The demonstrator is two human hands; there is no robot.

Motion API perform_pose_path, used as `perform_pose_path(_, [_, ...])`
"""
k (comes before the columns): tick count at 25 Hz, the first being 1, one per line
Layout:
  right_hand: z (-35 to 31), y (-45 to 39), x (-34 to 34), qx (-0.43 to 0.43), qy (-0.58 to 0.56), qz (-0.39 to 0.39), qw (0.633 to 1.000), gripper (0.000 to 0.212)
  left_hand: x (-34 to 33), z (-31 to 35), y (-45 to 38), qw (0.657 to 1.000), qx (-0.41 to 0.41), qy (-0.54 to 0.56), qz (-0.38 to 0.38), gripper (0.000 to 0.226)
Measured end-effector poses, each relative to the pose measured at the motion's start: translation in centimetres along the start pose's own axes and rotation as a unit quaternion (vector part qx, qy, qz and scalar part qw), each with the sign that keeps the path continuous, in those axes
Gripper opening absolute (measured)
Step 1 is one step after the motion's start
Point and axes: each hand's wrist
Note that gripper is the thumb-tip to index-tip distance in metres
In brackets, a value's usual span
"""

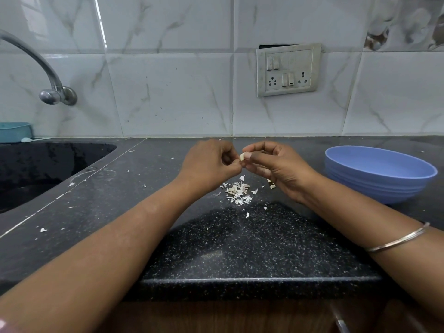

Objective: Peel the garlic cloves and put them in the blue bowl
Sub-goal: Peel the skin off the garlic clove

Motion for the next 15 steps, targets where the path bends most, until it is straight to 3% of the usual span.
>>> perform_pose_path(8, [-0.17, 0.18, 0.06, -0.020, 0.009, 0.001, 1.000, 0.016, -0.09, -0.06, 0.06, 1.000, -0.023, -0.016, -0.013, 0.007])
perform_pose_path(15, [-0.94, 0.50, 0.01, -0.052, -0.028, -0.022, 0.998, 0.034, 0.23, -0.10, 0.05, 0.999, -0.041, -0.017, -0.005, 0.008])
Point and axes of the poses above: each hand's wrist, its own y-axis away from the middle knuckle, its own x-axis out of the back of the hand, z = x × y, and after that the axes turned 14 degrees about -x, right-handed
